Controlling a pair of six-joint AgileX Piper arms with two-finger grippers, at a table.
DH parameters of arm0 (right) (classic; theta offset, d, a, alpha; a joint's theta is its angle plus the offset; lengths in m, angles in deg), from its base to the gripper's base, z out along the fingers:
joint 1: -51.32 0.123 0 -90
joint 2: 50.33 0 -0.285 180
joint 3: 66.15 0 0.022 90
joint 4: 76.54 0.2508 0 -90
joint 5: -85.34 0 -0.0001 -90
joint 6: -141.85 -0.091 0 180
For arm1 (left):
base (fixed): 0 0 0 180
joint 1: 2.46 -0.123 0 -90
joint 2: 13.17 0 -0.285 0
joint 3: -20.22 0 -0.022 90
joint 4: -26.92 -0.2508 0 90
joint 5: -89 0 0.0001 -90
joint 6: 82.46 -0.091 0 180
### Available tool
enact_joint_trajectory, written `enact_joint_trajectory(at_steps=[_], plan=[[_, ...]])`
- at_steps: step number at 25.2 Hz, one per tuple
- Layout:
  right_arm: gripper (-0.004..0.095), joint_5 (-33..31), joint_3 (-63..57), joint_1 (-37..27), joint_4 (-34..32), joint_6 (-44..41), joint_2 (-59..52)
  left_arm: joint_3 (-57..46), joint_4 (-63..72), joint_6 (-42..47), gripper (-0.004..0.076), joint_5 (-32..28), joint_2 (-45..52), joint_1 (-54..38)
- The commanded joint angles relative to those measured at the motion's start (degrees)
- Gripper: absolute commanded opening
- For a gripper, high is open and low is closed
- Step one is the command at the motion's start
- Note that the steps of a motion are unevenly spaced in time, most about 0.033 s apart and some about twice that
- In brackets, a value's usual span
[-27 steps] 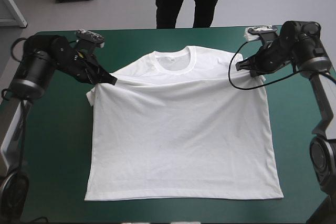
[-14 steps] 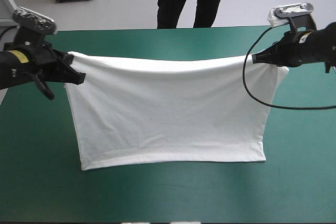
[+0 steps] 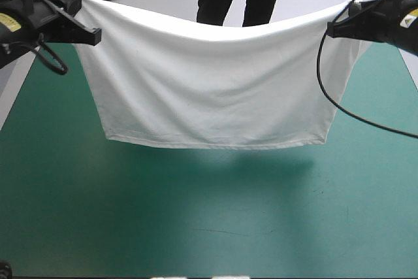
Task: Fold the cloth
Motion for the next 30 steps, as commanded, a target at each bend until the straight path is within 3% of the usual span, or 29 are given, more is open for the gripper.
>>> enact_joint_trajectory(at_steps=[1, 6, 11, 16, 20, 25, 30], plan=[[-0.0013, 6.0, 10.1, -0.7, -0.7, 0.7, 5.8, 3.3, 0.6, -1.0, -0.0022, -10.7, -3.1, 0.1], [-0.0013, 9.4, 22.7, -0.7, 1.0, 2.4, 18.5, 8.1, 0.6, -3.1, -0.0022, -18.5, -12.5, 0.1], [-0.0013, 9.6, 22.8, -1.1, 2.5, 3.9, 22.5, 9.9, 0.6, -3.1, -0.0022, -18.4, -16.6, 0.1], [-0.0013, 4.7, 22.8, -1.6, 2.9, 4.3, 25.2, 9.8, 0.4, -2.8, -0.0022, -6.7, -18.3, 0.1], [-0.0013, -3.5, 20.4, -1.6, 2.1, 5.9, 25.5, 9.6, 0.0, -2.1, -0.0022, 0.2, -18.8, 0.1], [-0.0013, -4.3, 10.6, -1.6, 2.1, 8.0, 22.8, 9.3, 0.1, -0.3, -0.0022, 7.5, -18.8, 0.1], [-0.0013, -6.3, -4.5, -1.6, 2.0, 8.1, 18.5, -3.5, 3.6, 0.3, -0.0022, 16.8, -15.7, 0.1]])
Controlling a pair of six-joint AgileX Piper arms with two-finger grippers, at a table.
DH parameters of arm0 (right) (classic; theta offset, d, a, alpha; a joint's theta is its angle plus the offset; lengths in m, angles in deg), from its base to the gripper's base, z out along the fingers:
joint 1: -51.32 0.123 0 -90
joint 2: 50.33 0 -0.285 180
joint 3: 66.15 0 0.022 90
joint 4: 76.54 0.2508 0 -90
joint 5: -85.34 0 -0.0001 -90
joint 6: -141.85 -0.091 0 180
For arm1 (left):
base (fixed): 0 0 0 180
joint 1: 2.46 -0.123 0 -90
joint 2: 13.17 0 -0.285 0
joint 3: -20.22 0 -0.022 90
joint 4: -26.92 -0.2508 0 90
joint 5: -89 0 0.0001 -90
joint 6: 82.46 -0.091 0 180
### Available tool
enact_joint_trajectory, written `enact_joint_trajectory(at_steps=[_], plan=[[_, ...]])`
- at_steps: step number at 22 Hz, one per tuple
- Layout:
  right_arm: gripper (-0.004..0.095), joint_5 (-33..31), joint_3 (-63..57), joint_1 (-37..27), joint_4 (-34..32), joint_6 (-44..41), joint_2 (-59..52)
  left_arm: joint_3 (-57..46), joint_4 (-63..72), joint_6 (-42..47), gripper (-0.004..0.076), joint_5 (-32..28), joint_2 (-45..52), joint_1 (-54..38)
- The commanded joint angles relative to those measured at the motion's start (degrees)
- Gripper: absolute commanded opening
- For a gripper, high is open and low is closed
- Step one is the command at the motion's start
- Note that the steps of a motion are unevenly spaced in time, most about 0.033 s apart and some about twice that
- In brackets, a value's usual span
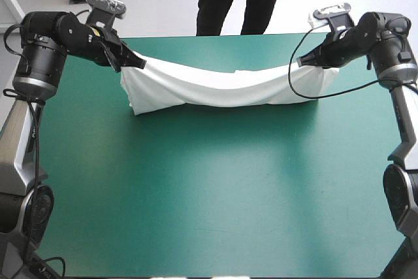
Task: Fold the cloth
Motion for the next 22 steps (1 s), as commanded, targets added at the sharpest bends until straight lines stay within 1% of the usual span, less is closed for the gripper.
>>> enact_joint_trajectory(at_steps=[1, 2, 3, 4, 6, 9, 12, 14, 17, 19, 22], plan=[[-0.0013, -0.1, -5.1, -0.5, 0.1, 1.0, -5.7, -8.0, 2.7, 0.8, -0.0022, 2.3, 5.9, 0.1], [-0.0013, -1.2, -6.6, -0.5, 0.1, 1.1, -6.1, -10.0, 3.3, 0.8, -0.0022, 2.3, 6.7, 0.1], [-0.0013, -3.3, -9.4, -0.5, 0.1, 1.1, -7.1, -14.6, 4.5, 0.5, -0.0022, 2.3, 8.5, 0.1], [-0.0013, -3.9, -11.0, -0.5, 0.1, 1.4, -7.7, -16.3, 4.5, 0.5, -0.0022, 2.3, 9.2, 0.1], [-0.0013, -4.4, -17.1, -0.5, 0.3, 1.9, -10.0, -24.7, 4.9, 0.5, -0.0022, 2.3, 12.6, 0.1], [-0.0013, -5.2, -23.7, -0.5, 0.5, 2.3, -12.1, -33.1, 4.6, 0.2, -0.0022, 2.3, 16.2, 0.1], [-0.0013, -5.8, -32.9, -0.5, 1.6, 3.3, -13.8, -42.6, 4.4, -0.5, -0.0022, 2.3, 19.7, 0.1], [-0.0013, -5.8, -38.4, -0.5, 2.7, 4.3, -14.5, -47.2, 4.4, -0.7, -0.0022, 2.3, 21.5, 0.1], [-0.0013, -5.4, -43.1, -0.5, 2.7, 4.7, -15.7, -51.0, 4.4, -0.9, -0.0022, 2.1, 23.6, 0.1], [-0.0013, -3.9, -45.6, -0.5, 2.8, 4.7, -16.9, -53.5, 4.3, -0.9, -0.0022, 1.6, 25.0, 0.1], [-0.0013, -3.5, -47.3, -0.5, 3.1, 4.8, -18.5, -56.8, 4.3, -0.9, -0.0022, 1.6, 26.2, 0.1]])
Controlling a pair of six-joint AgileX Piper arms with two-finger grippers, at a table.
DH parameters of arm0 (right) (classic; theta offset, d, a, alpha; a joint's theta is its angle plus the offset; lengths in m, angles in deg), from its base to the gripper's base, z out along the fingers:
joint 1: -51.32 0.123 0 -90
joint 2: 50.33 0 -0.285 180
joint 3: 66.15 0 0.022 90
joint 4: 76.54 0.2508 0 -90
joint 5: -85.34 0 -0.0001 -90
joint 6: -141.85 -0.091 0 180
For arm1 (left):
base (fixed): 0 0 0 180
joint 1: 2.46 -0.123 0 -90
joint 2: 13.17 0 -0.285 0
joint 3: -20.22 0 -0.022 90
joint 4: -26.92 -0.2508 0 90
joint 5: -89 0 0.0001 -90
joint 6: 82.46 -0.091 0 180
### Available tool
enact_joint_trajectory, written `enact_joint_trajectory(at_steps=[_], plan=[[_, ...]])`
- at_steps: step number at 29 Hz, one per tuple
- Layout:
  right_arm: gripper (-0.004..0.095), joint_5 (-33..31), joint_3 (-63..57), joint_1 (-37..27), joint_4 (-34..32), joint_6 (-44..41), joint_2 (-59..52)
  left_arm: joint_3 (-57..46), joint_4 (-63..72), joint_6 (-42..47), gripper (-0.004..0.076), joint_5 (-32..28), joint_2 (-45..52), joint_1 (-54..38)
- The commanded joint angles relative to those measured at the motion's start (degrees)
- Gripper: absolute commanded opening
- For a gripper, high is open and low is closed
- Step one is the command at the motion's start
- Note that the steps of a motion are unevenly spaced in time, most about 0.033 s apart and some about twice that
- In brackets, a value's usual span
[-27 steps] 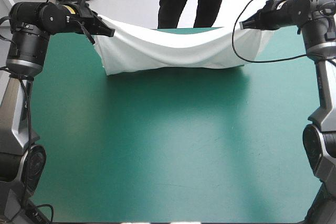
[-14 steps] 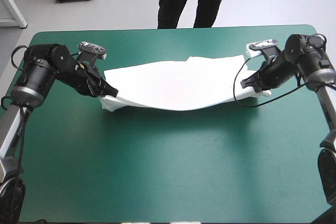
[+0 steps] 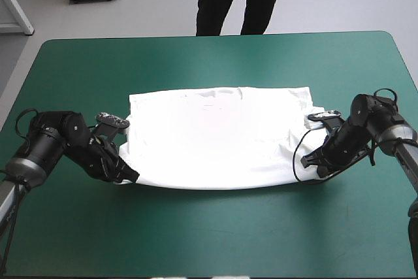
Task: Fold the cloth
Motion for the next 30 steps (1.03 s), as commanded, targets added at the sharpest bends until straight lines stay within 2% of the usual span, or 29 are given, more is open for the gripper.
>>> enact_joint_trajectory(at_steps=[1, 6, 9, 11, 16, 18, 22, 26, 30], plan=[[-0.0013, 0.3, -0.6, -0.5, 1.1, 0.8, -4.3, -2.6, 0.9, 0.0, -0.0022, 2.8, 2.9, 0.1], [-0.0005, -0.6, -0.6, -0.5, 2.5, -0.4, -5.0, -4.8, 1.0, 0.0, -0.0022, 2.8, 3.0, 0.1], [0.0068, -1.8, -0.6, -0.5, 3.2, 0.1, -5.1, -4.8, 1.0, 0.0, -0.0006, 3.2, 3.0, 0.1], [0.0162, -2.2, -0.6, -0.5, 3.2, 0.2, -5.5, -4.8, 0.9, 0.0, 0.0030, 3.4, 3.0, 0.1], [0.0530, -3.5, -0.6, -0.5, 1.9, -0.2, -8.8, -4.8, 0.5, -0.1, 0.0192, 3.5, 5.6, 0.1], [0.0613, -3.4, -0.5, -0.5, -0.6, -2.4, -10.8, -4.8, -0.5, 1.2, 0.0255, 3.5, 7.9, 0.1], [0.0622, -2.4, -0.5, -0.5, -5.7, -6.0, -15.0, -3.4, -3.1, 3.3, 0.0321, 3.5, 14.1, 0.1], [0.0622, 0.1, -0.3, -0.5, -9.8, -8.9, -16.8, 2.5, -2.1, 3.3, 0.0321, 2.4, 17.3, 0.1], [0.0622, 3.7, 0.0, -0.5, -9.9, -9.6, -16.0, 10.8, 1.8, 3.0, 0.0321, -0.9, 16.7, 0.1]])
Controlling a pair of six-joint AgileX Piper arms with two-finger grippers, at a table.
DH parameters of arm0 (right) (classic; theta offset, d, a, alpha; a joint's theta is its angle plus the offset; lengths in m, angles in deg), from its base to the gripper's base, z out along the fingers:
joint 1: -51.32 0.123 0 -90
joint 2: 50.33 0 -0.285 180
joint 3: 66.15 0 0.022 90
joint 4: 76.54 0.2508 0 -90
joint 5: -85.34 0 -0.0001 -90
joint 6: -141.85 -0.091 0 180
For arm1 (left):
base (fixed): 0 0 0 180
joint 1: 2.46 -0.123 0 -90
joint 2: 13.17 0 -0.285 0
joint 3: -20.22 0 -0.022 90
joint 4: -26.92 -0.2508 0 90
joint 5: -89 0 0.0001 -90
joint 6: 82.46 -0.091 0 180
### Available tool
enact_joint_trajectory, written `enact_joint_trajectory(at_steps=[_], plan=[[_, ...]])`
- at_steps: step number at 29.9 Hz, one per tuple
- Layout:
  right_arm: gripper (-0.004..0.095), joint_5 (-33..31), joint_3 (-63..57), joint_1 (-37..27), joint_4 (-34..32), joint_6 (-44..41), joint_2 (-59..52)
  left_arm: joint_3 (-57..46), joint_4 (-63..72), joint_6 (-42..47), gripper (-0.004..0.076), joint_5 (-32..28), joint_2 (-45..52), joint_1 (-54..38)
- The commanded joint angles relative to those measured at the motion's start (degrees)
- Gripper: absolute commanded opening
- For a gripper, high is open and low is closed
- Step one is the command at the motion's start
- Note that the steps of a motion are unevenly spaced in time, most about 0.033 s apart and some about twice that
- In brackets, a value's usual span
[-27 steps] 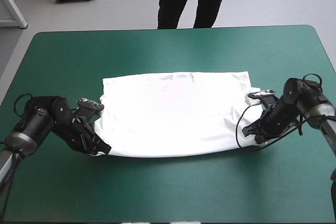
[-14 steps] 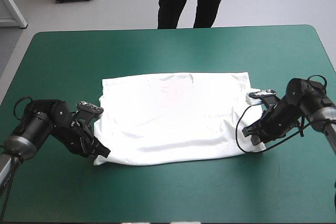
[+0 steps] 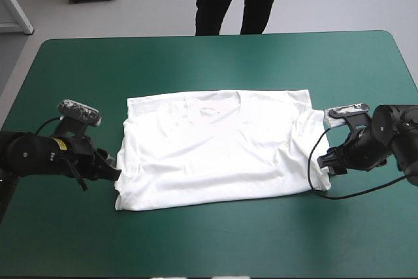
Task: Fold the cloth
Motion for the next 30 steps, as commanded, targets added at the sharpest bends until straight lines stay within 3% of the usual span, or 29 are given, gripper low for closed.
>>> enact_joint_trajectory(at_steps=[1, 7, 16, 30], plan=[[0.0622, 4.3, 1.9, -0.5, -0.6, -0.7, -0.3, 8.4, 4.1, 0.3, 0.0321, -2.8, -0.1, 0.1], [0.0622, 7.4, 6.1, -0.5, -0.6, -0.9, 5.9, 14.4, 6.0, 0.3, 0.0321, -3.2, -2.7, 0.1], [0.0622, 7.7, 14.3, -0.5, -0.8, -0.8, 17.5, 14.5, 6.1, 0.2, 0.0319, -3.0, -2.8, 0.1], [0.0621, 8.8, 15.4, -0.5, 0.3, -0.6, 26.5, 14.5, 6.1, 0.2, 0.0318, -2.8, -2.8, 0.1]])
